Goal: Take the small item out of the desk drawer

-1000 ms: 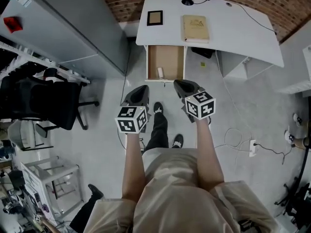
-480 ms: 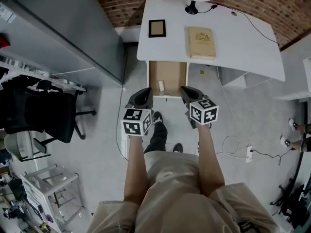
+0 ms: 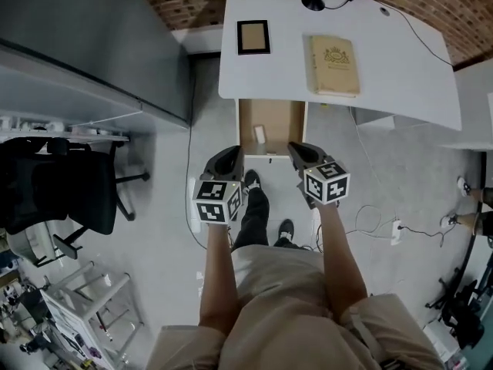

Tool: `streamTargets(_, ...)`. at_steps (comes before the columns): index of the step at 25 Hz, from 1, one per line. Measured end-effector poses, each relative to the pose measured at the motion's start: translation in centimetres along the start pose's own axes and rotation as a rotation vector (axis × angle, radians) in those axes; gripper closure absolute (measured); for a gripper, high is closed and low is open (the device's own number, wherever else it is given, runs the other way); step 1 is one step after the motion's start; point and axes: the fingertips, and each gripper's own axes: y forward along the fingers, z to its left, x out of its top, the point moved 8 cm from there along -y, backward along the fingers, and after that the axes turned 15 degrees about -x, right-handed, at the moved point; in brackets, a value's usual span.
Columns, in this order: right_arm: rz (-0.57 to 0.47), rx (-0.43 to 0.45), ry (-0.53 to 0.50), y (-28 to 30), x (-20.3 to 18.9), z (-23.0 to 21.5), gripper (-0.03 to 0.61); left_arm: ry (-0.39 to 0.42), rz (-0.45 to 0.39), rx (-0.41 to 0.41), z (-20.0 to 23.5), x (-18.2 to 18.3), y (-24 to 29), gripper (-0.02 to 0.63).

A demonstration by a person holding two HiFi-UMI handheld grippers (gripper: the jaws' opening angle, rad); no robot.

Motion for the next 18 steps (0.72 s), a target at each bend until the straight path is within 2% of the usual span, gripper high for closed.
streamTargets(3, 0.05, -0.015, -0.034, 2.9, -0.7, -0.5, 0.554, -0.011, 0.04, -0.017, 2.6, -1.0, 1.3, 0.597)
streamTargets(8, 0.119, 0.006, -0.021, 7.0, -3.1, -1.2, 0.554, -0.031, 0.109, -0.055, 5.9, -3.4, 2.8, 0.597)
streamTargets(11, 0.163, -0.01, -0.019, 9.4, -4.9, -2.1, 0.554, -0.04, 0.156, -0.08, 7.7, -5.4, 4.2, 0.597)
streamTargets(18, 0.192, -0.025, 0.009, 12.7, -7.1, -3.0, 0.554, -0.029, 0.236, -0.156, 10.4, -8.4, 7.3, 0.597)
